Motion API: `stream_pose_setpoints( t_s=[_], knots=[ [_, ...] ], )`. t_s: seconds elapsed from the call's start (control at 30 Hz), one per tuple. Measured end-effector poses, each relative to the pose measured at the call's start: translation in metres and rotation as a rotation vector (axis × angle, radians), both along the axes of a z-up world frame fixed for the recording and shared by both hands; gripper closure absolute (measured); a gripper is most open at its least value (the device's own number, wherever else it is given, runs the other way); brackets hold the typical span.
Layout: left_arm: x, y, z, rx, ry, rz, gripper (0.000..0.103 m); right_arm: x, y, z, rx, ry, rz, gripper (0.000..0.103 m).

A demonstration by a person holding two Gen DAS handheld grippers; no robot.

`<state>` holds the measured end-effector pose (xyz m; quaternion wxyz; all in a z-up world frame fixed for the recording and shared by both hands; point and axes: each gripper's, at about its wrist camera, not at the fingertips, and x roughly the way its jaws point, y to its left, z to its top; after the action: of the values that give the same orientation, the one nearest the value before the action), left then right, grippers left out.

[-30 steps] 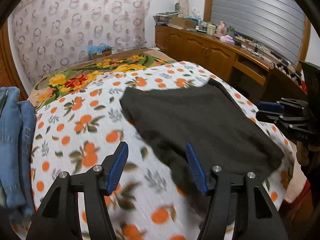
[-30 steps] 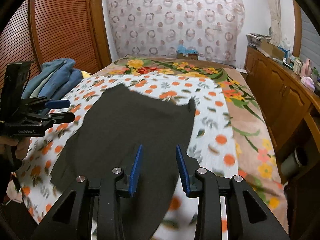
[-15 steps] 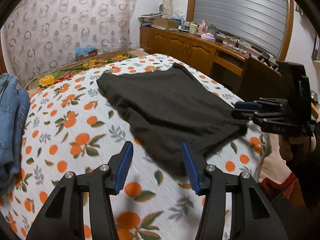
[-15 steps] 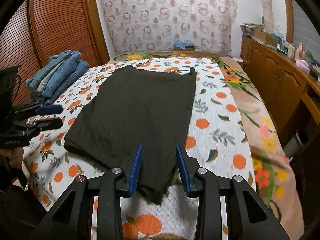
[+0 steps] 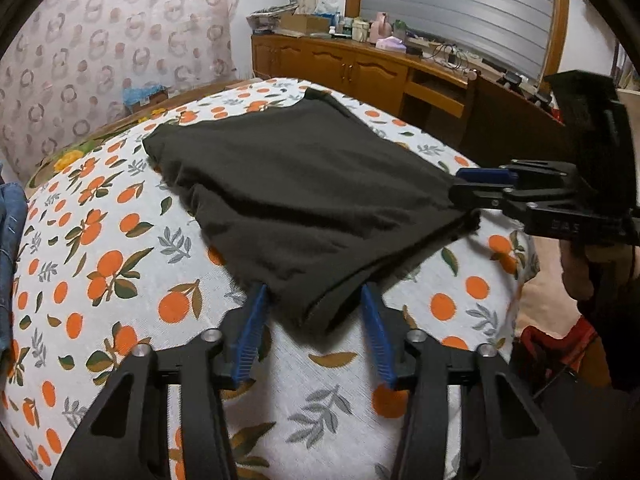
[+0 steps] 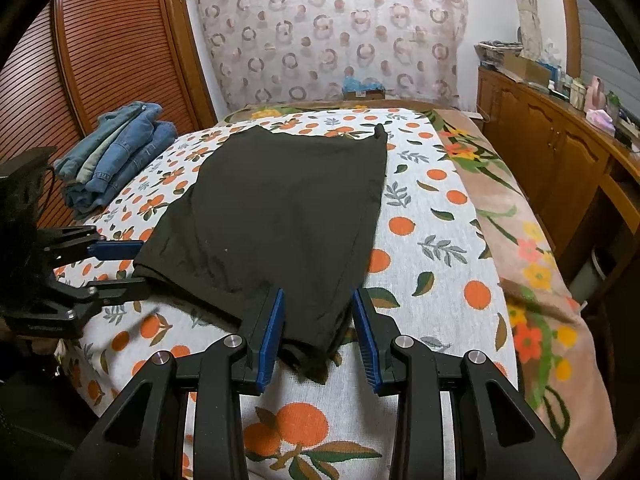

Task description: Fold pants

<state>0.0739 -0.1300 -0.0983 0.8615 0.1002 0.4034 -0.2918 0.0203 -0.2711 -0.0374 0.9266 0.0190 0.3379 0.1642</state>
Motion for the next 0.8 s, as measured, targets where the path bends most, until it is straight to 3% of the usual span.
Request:
stream_pose_setpoints(
  t_s=[0.1, 0.2, 0.4, 0.8],
  knots=[
    [0.002, -0.001, -0.002, -0.003, -0.001, -0.001, 0.067, -0.002, 0.0, 0.0, 0.003, -0.001, 0.005, 0.067],
    [0.0, 0.0, 0.0, 0.0, -0.021, 0.014, 0.09, -0.004, -0.002, 0.0, 0.006, -0.001, 0.008, 0.067],
    [-0.016, 0.012, 0.02, -0.048, -0.074, 0.034, 0.091, -0.006, -0.007, 0.001, 0.014, 0.002, 0.003, 0.067],
    [-0.012, 0.017, 0.009, -0.035, -0.035, 0.064, 0.091, -0.009, -0.005, -0.004, 0.041, 0.022, 0.006, 0.067]
  ],
)
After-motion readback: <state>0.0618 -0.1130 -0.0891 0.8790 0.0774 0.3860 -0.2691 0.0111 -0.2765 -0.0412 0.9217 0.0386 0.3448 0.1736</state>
